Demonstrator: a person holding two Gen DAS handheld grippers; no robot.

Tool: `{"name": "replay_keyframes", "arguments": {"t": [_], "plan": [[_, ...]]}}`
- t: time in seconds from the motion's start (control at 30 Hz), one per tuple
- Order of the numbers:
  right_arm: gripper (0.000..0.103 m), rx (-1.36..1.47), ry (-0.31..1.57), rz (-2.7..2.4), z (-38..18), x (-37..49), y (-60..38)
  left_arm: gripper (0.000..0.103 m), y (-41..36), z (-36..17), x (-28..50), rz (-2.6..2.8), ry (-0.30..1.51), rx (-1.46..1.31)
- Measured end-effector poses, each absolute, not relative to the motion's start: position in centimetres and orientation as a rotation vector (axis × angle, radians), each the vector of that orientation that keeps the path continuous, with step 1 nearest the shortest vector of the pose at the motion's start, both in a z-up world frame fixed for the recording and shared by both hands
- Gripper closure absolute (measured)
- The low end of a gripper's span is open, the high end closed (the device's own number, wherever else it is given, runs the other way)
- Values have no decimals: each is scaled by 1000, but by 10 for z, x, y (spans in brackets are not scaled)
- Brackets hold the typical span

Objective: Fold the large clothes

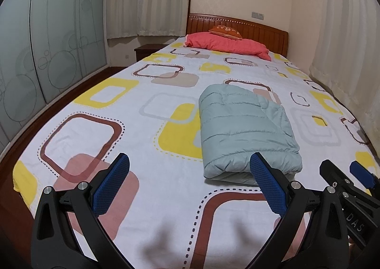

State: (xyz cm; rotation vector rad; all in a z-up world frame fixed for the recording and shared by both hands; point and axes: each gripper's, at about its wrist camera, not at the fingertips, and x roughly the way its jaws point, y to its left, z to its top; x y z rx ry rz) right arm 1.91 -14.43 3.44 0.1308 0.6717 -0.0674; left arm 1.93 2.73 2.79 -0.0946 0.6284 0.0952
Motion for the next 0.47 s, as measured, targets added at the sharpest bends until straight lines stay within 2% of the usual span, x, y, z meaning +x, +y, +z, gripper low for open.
{"name": "replay_keyframes", "arguments": {"t": [0.47], "plan": [[22,152,713,-76,16,34,-165,2,36,4,47,133,679,-93]]}}
